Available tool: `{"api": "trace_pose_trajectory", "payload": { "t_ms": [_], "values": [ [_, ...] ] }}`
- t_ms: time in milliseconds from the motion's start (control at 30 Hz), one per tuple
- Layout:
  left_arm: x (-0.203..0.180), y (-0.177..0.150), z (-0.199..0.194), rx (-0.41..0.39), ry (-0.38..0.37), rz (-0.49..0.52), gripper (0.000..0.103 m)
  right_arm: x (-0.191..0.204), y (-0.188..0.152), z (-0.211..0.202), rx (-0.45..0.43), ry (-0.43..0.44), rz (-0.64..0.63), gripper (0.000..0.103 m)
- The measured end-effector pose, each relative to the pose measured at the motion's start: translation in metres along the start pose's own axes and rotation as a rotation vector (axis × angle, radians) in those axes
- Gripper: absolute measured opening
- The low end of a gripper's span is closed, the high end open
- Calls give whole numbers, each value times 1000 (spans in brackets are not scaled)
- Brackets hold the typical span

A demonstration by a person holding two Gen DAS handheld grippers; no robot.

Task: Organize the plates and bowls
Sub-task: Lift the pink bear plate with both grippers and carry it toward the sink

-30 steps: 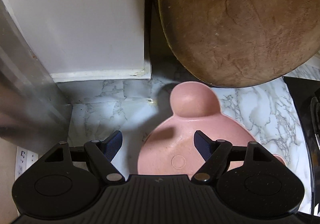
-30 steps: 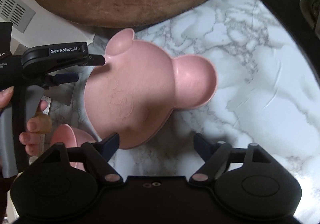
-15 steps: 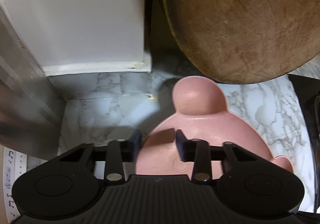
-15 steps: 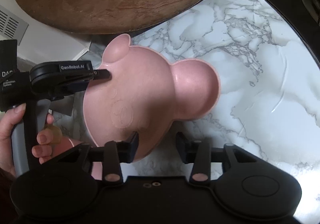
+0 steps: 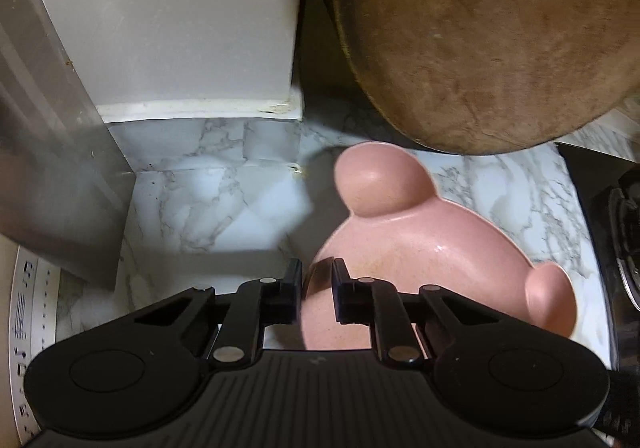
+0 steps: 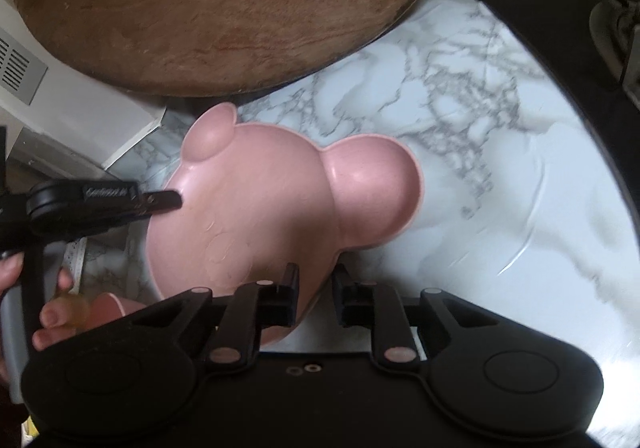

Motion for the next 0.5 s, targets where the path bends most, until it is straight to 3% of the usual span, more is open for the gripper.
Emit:
{"api": "trace_pose_trajectory", "payload": {
  "t_ms": [500],
  "values": [
    [-21,-24,-58,-85,-72,-2,15,-24,14,-26,-14,24,5,12]
  ]
}}
Point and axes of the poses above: each gripper's, at about its wrist camera, not at the fingertips, and z roughly the way its jaws point, x to its left, y to its top, the point moved 5 cm from there along z, roughly the way its jaws point, and after that the axes turned 4 degrees about x, right-handed, at the moved point
